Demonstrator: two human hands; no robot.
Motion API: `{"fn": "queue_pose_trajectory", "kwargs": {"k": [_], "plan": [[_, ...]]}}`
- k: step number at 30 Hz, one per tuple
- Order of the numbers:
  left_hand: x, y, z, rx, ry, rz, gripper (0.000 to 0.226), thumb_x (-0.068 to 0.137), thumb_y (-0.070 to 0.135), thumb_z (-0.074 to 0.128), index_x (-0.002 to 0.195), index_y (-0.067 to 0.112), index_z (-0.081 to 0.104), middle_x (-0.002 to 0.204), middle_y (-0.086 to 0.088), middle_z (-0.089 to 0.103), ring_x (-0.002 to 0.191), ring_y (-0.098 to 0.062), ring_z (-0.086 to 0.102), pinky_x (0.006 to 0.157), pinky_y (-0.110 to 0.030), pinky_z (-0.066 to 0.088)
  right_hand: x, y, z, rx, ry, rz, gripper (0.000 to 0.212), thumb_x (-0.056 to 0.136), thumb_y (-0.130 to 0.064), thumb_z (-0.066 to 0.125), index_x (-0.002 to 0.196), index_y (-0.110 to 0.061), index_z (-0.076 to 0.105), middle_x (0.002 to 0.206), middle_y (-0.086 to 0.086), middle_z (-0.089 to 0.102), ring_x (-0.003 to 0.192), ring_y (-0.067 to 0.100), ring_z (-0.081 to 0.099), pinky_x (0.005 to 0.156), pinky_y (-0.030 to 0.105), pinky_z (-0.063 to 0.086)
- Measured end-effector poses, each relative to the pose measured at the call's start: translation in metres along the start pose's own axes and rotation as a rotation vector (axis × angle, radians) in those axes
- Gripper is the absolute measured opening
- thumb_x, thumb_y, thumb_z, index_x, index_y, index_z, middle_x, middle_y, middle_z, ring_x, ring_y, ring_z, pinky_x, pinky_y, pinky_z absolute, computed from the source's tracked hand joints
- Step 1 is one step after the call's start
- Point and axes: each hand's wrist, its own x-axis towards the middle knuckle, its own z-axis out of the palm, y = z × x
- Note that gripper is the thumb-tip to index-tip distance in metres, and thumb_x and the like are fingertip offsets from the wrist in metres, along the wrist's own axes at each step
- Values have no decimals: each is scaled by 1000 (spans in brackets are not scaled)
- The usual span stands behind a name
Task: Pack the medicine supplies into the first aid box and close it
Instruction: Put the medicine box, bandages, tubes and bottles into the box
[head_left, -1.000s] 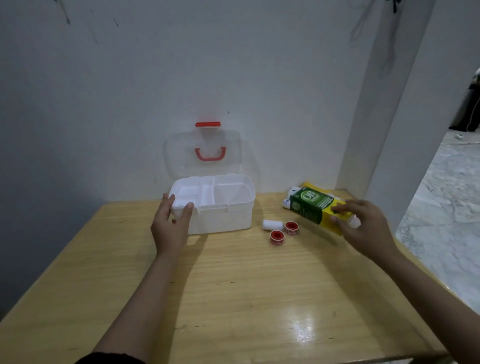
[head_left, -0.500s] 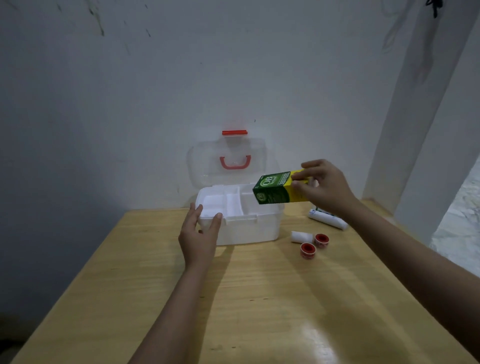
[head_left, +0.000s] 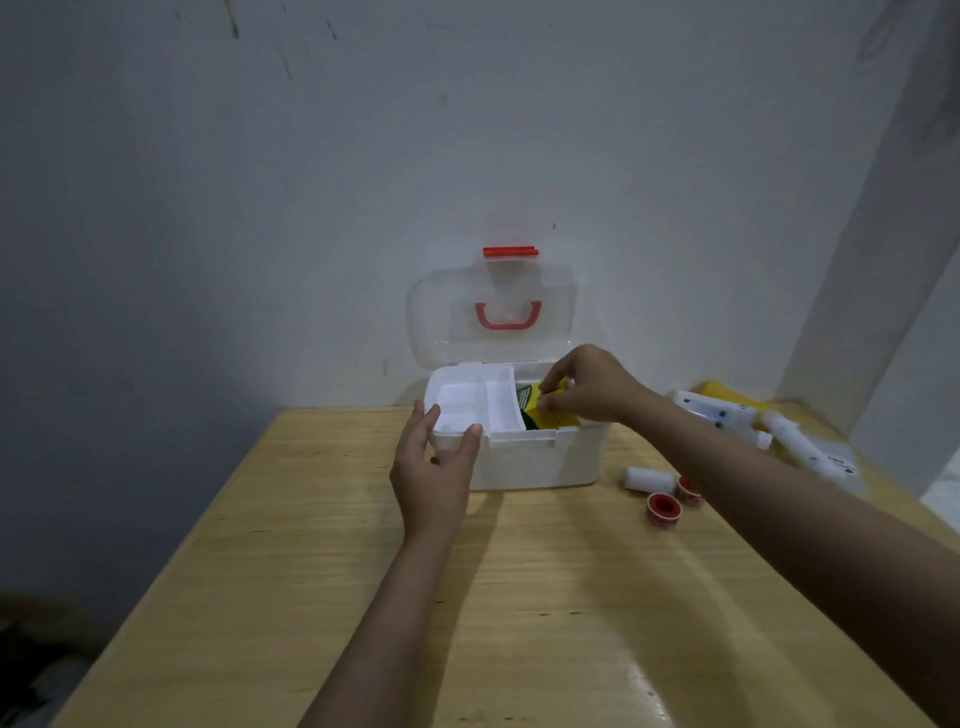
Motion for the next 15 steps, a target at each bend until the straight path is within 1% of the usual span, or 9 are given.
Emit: {"fn": "queue_pose_trajectory", "kwargs": {"k": [2, 5, 6, 8, 10, 11, 13, 14, 15], "plan": [[0, 0, 0, 0, 1, 0, 54, 76, 22, 75, 126, 15, 56, 145, 2, 45, 132, -16, 43, 97, -40, 50, 4, 1, 5, -71, -51, 17, 34, 65, -25, 82, 96, -12, 73, 89, 1, 60, 83, 15, 53, 62, 22, 39], [0, -1, 1, -4, 6, -4, 53, 75, 22, 75, 125, 16, 57, 144, 3, 46, 131, -15, 43, 97, -43, 50, 11, 0, 14, -177, -157, 40, 27, 68, -18, 79, 92, -8, 73, 93, 6, 68, 80, 14, 54, 56, 20, 39], [0, -2, 1, -8, 7, -3, 52, 75, 22, 75, 124, 16, 58, 144, 3, 46, 131, -14, 44, 97, -44, 50, 13, -1, 16, -219, -180, 47, 23, 71, -15, 76, 91, -6, 73, 96, 8, 70, 82, 16, 56, 58, 21, 42], [0, -3, 1, -8, 6, -2, 52, 76, 22, 75, 124, 17, 58, 144, 3, 45, 131, -13, 44, 97, -45, 50, 18, -2, 21, -296, -203, 52, 21, 74, -13, 70, 94, -5, 72, 102, 12, 70, 89, 23, 61, 70, 27, 47], [0, -3, 1, -7, 2, -3, 52, 76, 22, 75, 124, 18, 57, 145, 4, 45, 131, -13, 43, 96, -45, 50, 21, -3, 23, -340, -205, 60, 23, 74, -13, 69, 97, -6, 71, 104, 12, 69, 95, 25, 62, 78, 30, 50], [0, -4, 1, -10, 3, -3, 52, 76, 23, 75, 124, 19, 58, 145, 5, 45, 131, -13, 43, 96, -46, 50, 23, -4, 24, -352, -205, 63, 24, 74, -14, 70, 97, -7, 71, 103, 11, 69, 95, 25, 63, 80, 31, 52], [0, -4, 1, -13, 6, -1, 51, 76, 22, 75, 124, 20, 58, 144, 5, 45, 132, -13, 42, 96, -46, 50, 26, -6, 25, -325, -217, 84, 25, 72, -16, 73, 96, -10, 71, 96, 8, 71, 88, 23, 66, 80, 33, 56], [0, -3, 1, -9, 8, 2, 51, 76, 22, 75, 124, 20, 58, 144, 5, 45, 132, -13, 42, 96, -46, 50, 26, -7, 26, -289, -219, 96, 25, 71, -18, 74, 95, -12, 72, 89, 4, 71, 81, 19, 67, 76, 31, 57], [-1, -3, 1, -5, 8, 5, 51, 76, 22, 75, 124, 20, 58, 144, 5, 45, 132, -13, 42, 96, -46, 50, 26, -9, 27, -251, -215, 101, 25, 71, -19, 75, 95, -14, 72, 79, -1, 68, 71, 14, 65, 69, 27, 56]]}}
